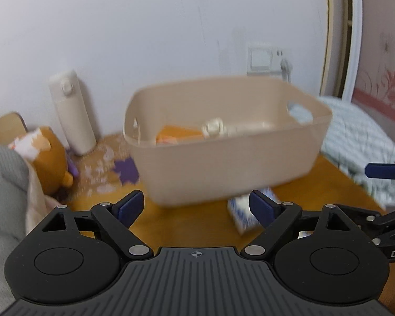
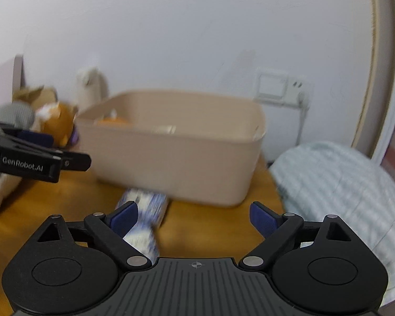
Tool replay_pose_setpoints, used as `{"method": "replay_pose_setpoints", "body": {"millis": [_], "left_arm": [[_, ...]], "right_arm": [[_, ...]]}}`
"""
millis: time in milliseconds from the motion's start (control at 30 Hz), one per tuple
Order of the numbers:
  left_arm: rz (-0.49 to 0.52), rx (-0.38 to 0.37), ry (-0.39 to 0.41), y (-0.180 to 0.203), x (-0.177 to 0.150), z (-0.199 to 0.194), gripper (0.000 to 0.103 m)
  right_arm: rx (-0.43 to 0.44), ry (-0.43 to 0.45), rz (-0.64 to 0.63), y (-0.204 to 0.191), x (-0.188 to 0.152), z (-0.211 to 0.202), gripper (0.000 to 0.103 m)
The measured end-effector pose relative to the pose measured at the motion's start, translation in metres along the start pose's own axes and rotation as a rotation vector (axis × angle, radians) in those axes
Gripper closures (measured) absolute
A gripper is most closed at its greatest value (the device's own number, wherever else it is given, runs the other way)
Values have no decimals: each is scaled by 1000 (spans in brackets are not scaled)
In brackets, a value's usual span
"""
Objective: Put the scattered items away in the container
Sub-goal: 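Move both grippers back toward the two blue-and-white tissue packs, then grasp one tissue pack with left gripper while right grasps the other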
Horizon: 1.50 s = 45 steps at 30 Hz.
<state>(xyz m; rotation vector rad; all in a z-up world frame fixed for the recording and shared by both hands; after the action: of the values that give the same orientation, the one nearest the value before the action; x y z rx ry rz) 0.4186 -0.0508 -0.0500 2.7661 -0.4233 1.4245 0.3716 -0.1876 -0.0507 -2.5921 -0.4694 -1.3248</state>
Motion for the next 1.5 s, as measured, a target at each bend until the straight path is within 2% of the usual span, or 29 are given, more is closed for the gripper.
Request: {"method": "replay_pose_setpoints", "body": {"millis": [200, 533, 700, 800, 867, 967, 1133, 1267, 1500], "left_arm": [[35, 0, -42, -3, -27, 15, 14], [-4, -39, -71, -1, -42, 27, 14], [-13, -48, -73, 2, -44, 31, 14], [-32, -58, -78, 6, -44, 34, 14], [-47, -68, -80, 10, -44, 35, 14], [-67, -87, -78, 20, -43, 38, 14], [-61, -102, -66, 44, -39, 43, 14], [-46, -85, -52, 57, -33, 51, 14], [-174, -63, -95, 66, -25, 71, 14]], "right_arm": [[24, -73, -53, -13, -17, 28, 10], [58, -115, -89, -28, -26, 54, 7], [59, -145, -85, -28, -30, 68, 15], [65, -146, -54, -23, -31, 71, 21], [57, -144, -39, -17, -31, 70, 29], [34, -145, -32, -8, -30, 67, 36], [-6, -144, -18, 12, -32, 63, 37], [-24, -138, 8, 27, -34, 61, 37], [-38, -122, 39, 43, -36, 63, 36]]}}
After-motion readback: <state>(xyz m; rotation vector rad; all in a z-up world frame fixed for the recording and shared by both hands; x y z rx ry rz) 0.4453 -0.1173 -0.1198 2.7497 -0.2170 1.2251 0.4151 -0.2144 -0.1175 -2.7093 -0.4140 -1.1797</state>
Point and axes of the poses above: each gripper's, at about its wrist camera, not at the fingertips, and z roughly the way its jaws point, y to its right, x to its top, the point moved 3 cm from there along z, roughly the way its jaws point, and after that the axes turned 5 degrees about x, right-handed, at the moved point
